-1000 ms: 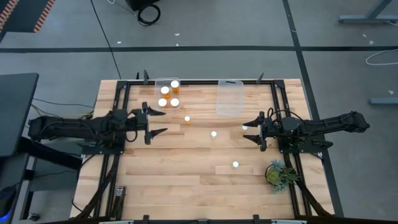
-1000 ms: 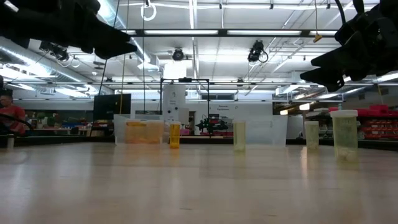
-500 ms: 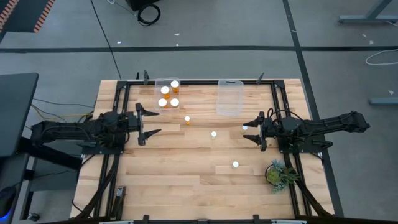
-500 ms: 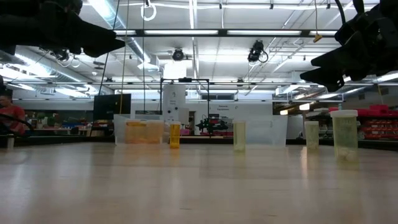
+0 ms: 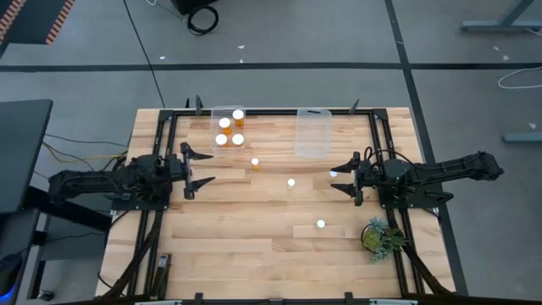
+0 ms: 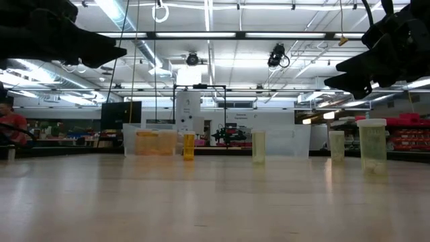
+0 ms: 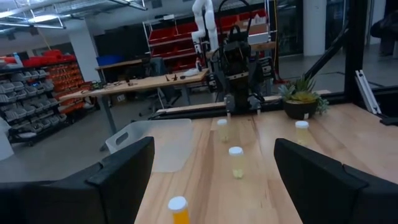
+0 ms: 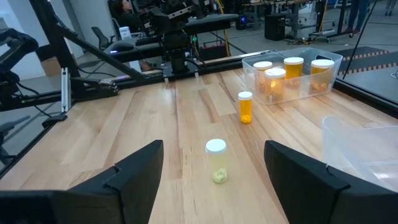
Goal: Pick and place medicine bottles into bin by pill shape (circle, oval)
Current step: Put the small yellow pill bottle into the right transparent bin
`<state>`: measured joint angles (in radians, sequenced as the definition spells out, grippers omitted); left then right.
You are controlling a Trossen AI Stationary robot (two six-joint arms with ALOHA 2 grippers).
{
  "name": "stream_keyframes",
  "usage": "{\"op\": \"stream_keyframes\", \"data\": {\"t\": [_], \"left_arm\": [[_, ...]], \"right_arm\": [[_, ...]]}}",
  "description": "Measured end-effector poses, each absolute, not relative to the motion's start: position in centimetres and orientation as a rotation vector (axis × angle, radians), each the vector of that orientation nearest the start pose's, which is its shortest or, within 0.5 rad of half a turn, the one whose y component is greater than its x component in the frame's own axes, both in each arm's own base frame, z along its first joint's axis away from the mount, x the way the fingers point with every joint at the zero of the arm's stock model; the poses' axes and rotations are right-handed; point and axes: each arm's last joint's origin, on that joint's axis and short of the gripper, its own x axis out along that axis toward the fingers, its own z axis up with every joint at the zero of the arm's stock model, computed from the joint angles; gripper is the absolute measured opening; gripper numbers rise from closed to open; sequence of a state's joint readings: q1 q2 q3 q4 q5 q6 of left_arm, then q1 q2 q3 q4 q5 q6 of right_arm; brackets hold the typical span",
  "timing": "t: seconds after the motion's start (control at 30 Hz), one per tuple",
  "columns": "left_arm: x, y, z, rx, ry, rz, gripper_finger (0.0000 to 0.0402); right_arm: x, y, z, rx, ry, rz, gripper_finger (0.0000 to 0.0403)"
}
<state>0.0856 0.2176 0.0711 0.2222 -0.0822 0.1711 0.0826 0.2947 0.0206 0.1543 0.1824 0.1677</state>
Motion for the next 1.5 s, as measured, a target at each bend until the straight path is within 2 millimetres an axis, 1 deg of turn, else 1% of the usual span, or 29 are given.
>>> {"op": "stream_keyframes", "data": {"t": [0.13,0.27,0.6,0.77,0.9,1.0,1.23,1.5], "left_arm": [[10.7,1.2,19.2,0.169,-0.071,0.174,0.0341],[10.5,1.1,19.4,0.186,-0.090,0.177,0.0341],[10.3,1.1,19.1,0.194,-0.063,0.175,0.0341],[10.3,1.1,19.0,0.193,-0.052,0.174,0.0341],[10.3,1.1,18.7,0.173,-0.022,0.170,0.0341],[10.3,1.1,18.6,0.167,-0.017,0.169,0.0341],[10.3,1.1,18.3,0.142,0.015,0.166,0.0341],[10.3,1.1,18.1,0.142,0.039,0.164,0.0341]], "right_arm": [[11.5,0.4,16.1,0.154,0.105,-0.109,0.0284],[11.6,0.4,16.6,0.263,0.045,-0.109,0.0284],[11.2,0.3,19.7,0.274,-0.279,-0.103,0.0284],[11.0,0.3,20.5,0.273,-0.369,-0.094,0.0284],[11.0,0.3,20.5,0.274,-0.366,-0.095,0.0284],[11.2,0.2,20.3,0.305,-0.347,-0.113,0.0284],[12.2,0.1,19.7,0.369,-0.286,-0.176,0.0284],[14.4,0.1,21.5,0.351,-0.232,-0.258,0.0284]]}}
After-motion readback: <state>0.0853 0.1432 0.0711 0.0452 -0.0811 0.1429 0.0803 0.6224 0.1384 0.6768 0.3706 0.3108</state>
